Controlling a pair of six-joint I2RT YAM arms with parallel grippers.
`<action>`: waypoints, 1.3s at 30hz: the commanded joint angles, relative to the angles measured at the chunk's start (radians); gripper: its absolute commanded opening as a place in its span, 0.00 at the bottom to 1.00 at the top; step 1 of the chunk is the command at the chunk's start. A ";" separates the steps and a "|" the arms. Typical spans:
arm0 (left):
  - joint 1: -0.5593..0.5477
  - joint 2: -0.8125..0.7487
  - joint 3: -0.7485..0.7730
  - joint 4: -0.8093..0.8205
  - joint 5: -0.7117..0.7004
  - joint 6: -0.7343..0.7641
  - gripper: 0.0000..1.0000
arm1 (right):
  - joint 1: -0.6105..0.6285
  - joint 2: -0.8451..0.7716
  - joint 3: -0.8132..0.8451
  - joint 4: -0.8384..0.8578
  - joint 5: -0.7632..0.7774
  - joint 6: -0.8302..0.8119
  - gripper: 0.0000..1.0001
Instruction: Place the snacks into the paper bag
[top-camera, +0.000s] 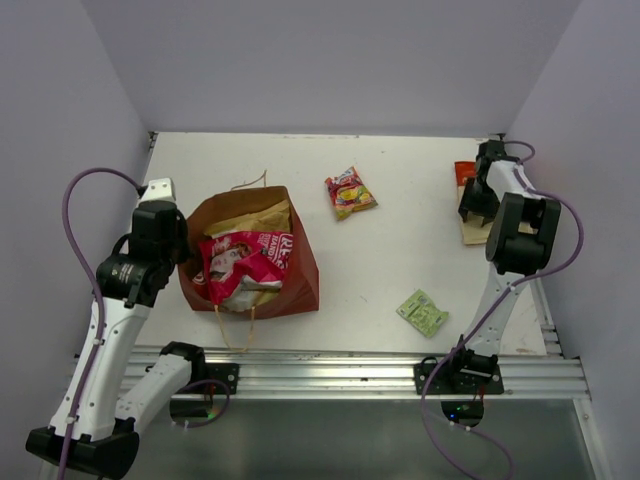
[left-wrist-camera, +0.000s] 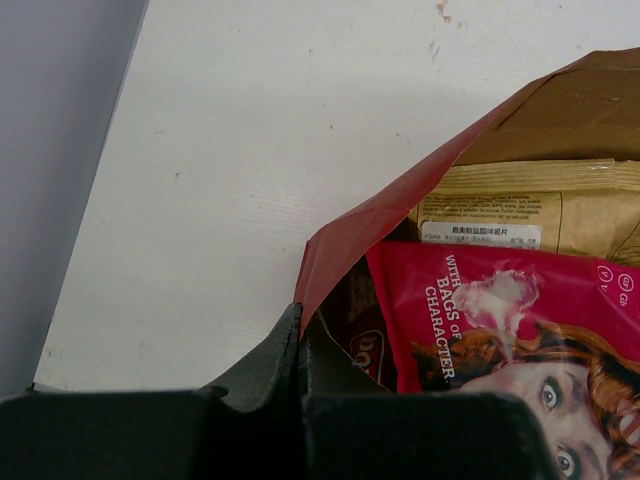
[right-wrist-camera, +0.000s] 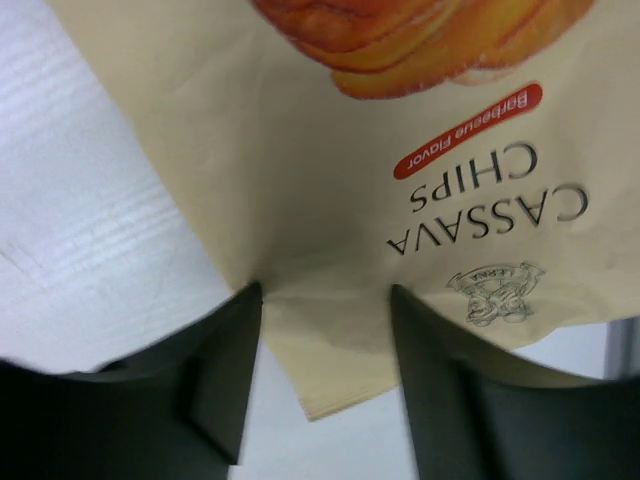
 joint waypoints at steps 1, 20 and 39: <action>-0.001 -0.019 0.014 0.098 -0.007 0.023 0.00 | -0.004 -0.074 -0.022 -0.066 -0.107 -0.009 0.66; -0.001 -0.036 0.011 0.102 0.007 0.031 0.00 | -0.002 0.000 -0.043 -0.132 0.035 -0.006 0.84; -0.001 -0.036 0.010 0.104 0.011 0.034 0.00 | 0.365 -0.367 0.162 -0.219 -0.222 -0.093 0.00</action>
